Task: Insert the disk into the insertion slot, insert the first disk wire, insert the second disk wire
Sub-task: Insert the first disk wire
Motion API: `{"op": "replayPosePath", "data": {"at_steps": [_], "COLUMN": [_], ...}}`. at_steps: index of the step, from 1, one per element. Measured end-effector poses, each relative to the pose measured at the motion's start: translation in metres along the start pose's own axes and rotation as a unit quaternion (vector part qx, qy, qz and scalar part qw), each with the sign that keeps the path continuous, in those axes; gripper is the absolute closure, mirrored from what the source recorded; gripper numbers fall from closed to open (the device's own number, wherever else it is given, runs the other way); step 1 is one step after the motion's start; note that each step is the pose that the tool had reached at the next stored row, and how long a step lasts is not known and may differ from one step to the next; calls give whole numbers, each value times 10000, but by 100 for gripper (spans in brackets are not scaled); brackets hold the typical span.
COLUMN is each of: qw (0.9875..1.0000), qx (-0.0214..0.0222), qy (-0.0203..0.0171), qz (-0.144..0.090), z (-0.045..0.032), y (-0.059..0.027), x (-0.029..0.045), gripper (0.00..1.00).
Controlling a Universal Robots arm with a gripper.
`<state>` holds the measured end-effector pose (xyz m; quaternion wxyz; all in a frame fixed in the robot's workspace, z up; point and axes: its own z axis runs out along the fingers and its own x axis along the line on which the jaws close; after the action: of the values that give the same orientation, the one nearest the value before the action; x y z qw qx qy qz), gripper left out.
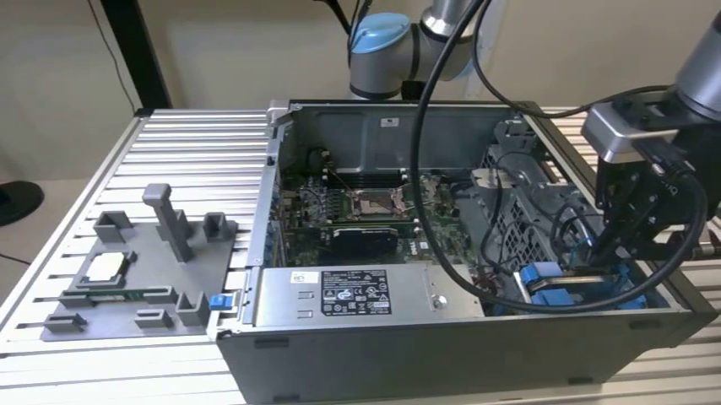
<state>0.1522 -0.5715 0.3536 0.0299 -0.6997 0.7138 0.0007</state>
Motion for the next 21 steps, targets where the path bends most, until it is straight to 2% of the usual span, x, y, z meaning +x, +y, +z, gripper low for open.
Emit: {"op": "replayPosePath", "data": {"at_steps": [9,21], "qw": [10000,10000], "qx": [0,2], "qy": [1,-7], "qz": [-2,55], "z": [35,31], "y": [5,14], "x": [-17,-6], "gripper": [100,100]}}
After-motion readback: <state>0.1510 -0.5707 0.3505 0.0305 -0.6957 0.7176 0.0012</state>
